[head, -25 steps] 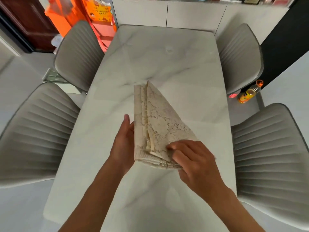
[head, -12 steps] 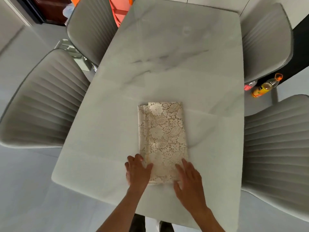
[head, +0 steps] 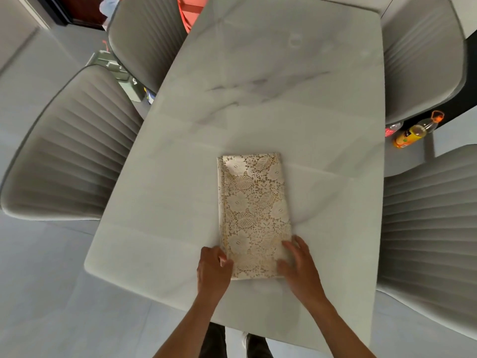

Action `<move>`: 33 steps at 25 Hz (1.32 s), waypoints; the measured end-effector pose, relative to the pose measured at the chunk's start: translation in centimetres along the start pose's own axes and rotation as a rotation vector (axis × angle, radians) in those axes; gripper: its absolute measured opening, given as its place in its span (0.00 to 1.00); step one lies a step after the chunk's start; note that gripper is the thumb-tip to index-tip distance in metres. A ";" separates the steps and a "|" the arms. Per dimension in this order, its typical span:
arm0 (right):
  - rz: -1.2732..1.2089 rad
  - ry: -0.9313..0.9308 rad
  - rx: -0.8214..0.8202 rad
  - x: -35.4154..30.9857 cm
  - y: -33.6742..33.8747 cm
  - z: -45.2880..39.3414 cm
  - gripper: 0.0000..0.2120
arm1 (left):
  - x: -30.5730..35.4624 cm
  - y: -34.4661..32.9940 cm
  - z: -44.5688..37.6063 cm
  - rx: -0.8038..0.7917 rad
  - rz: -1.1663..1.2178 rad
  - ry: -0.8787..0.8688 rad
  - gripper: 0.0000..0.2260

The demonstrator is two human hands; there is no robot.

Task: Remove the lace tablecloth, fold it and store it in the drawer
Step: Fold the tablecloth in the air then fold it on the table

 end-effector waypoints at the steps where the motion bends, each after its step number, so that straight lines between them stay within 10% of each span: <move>1: -0.060 -0.058 0.020 0.3 0.4 -0.3 0.22 | 0.4 0.1 0.2 0.037 -0.109 -0.076 0.10; 7: -0.053 -0.101 -0.090 2.1 1.0 -0.5 0.16 | 2.5 -0.2 -1.0 -0.115 -0.684 -0.460 0.22; 10: 0.471 0.207 -0.012 2.1 2.3 -0.5 0.21 | 2.0 0.0 -1.3 -0.175 -0.940 -0.627 0.27; 13: 0.885 0.546 -0.075 2.1 2.4 -1.2 0.31 | 0.8 0.6 -3.5 -0.424 -0.854 -0.702 0.31; 19: 0.906 0.806 -0.206 0.5 0.8 -3.4 0.30 | -0.6 1.0 -5.1 -0.437 -0.917 -0.849 0.40; 27: -0.145 0.239 -0.110 -2.1 5.8 -8.4 0.11 | 0.6 2.0 -7.5 -0.239 0.157 -0.202 0.06; 33: -0.024 0.018 0.148 -2.6 4.7 -11.8 0.18 | 2.6 2.1 -8.2 0.052 0.206 -0.124 0.25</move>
Point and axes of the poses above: each hand's wrist, its own z-axis away from the middle knuckle, its own y-axis out of the back of the hand, x = y × z, the point moved 6 cm from there along -z, towards the middle knuckle, and after that the axes turned 11 degrees about -x, right-handed, at the moved point
